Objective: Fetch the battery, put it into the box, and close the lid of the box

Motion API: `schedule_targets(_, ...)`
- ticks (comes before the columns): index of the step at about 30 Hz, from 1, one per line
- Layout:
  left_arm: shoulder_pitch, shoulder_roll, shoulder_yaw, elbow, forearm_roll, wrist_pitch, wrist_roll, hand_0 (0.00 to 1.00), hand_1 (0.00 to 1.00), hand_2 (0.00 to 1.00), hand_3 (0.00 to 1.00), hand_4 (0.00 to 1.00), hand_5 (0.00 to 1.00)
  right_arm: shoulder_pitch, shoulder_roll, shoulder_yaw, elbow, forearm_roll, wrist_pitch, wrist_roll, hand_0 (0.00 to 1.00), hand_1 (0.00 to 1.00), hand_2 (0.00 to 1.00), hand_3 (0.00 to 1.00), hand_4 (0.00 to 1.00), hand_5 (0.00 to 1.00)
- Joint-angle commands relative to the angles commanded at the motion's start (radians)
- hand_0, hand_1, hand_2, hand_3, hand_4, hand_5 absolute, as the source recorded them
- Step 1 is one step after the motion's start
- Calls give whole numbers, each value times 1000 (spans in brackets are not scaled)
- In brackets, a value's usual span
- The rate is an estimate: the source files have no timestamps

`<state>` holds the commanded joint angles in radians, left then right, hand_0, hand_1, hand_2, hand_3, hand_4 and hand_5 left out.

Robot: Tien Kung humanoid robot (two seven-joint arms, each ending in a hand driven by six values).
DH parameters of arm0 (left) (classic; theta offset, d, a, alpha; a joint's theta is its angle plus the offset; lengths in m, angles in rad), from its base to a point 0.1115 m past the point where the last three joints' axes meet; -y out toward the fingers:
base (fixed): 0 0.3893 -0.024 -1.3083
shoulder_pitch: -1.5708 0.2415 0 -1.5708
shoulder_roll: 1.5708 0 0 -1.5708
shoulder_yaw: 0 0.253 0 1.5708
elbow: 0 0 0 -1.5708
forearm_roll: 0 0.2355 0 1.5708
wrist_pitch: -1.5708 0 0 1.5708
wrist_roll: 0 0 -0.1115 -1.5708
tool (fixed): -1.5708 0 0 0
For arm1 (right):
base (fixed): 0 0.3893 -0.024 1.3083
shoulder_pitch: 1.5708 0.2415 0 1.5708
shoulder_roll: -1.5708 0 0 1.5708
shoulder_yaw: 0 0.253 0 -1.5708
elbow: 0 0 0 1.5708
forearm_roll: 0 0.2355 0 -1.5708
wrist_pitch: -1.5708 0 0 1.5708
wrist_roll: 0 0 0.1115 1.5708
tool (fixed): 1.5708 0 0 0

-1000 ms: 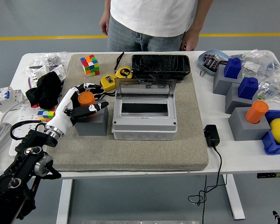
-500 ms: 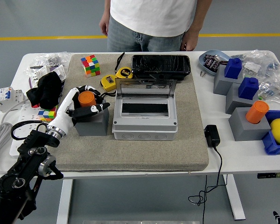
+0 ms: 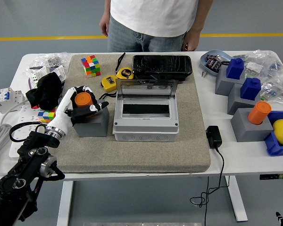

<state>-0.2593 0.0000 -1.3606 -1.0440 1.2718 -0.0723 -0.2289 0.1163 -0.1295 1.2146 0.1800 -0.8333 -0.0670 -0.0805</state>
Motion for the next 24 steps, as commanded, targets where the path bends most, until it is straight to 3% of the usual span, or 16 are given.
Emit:
schedule_targets(1, 0, 0, 0, 0, -3, 4, -1, 53, 2, 24, 23, 998, 78, 0, 0, 0, 0, 0, 0, 0, 914, 897, 867, 872, 998, 998)
schedule_targets(12, 0, 0, -6, -2, -3, 45, -6, 35, 2, 7, 9, 998, 94, -2, 2, 8, 0, -8, -5, 0, 913, 897, 866, 870, 998, 998)
schedule_targets(24, -5, 0, -34, -48, 131, 67, 9, 29, 2, 2, 2, 998, 108, -3, 1, 9, 0, -8, -10, 1, 913, 897, 867, 870, 998, 998)
